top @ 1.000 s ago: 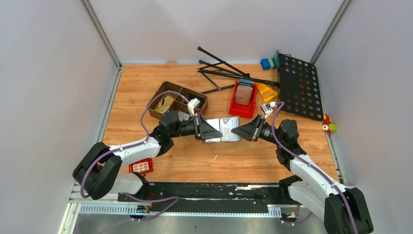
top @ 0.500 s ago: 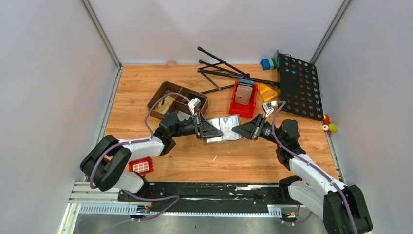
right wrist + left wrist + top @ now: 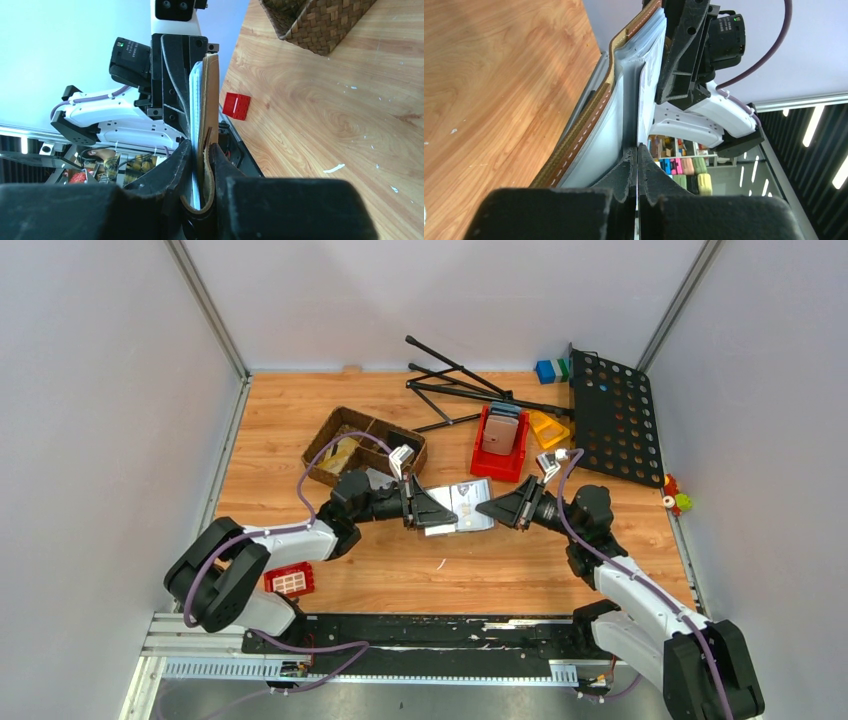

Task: Take the credit cards out of the card holder
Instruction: Remove the credit card from the card holder, then place the credit card in the storage box.

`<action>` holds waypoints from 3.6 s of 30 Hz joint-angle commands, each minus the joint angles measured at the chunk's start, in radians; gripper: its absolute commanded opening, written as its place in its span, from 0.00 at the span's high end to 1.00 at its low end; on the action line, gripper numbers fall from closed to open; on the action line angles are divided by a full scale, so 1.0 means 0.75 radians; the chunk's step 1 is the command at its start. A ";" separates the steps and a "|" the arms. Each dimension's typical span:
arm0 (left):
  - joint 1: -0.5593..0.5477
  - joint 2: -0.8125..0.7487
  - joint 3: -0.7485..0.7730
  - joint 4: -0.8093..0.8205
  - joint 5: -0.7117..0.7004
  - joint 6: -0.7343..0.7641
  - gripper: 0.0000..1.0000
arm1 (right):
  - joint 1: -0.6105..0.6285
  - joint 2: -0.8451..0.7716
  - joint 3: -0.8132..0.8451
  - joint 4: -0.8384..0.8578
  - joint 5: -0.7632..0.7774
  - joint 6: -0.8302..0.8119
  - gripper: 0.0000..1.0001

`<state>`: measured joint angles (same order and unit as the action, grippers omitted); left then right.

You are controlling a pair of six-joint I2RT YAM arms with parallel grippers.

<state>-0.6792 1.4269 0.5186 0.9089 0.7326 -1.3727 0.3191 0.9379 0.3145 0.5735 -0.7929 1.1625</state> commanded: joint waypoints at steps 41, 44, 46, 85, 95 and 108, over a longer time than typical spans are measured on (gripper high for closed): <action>0.011 -0.155 0.006 -0.207 0.052 0.251 0.80 | -0.029 0.041 0.006 0.130 -0.147 0.091 1.00; 0.004 -0.150 0.036 -0.252 0.050 0.280 0.64 | -0.029 0.041 -0.003 0.163 -0.149 0.120 1.00; 0.004 -0.142 0.049 -0.269 0.052 0.288 0.58 | -0.029 0.036 -0.006 0.173 -0.152 0.131 1.00; 0.270 -0.319 -0.017 -0.679 0.005 0.534 1.00 | -0.243 -0.080 0.142 -0.628 -0.023 -0.396 1.00; 0.315 -0.429 0.085 -1.111 -0.668 0.578 1.00 | -0.243 -0.158 0.311 -1.058 0.228 -0.723 1.00; 0.315 -0.389 0.087 -1.037 -1.145 0.406 1.00 | -0.243 -0.179 0.344 -1.117 0.220 -0.813 1.00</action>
<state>-0.4488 1.1221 0.5579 0.1055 -0.0055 -1.0435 0.1406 0.8169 0.5152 -0.2722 -0.6262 0.5983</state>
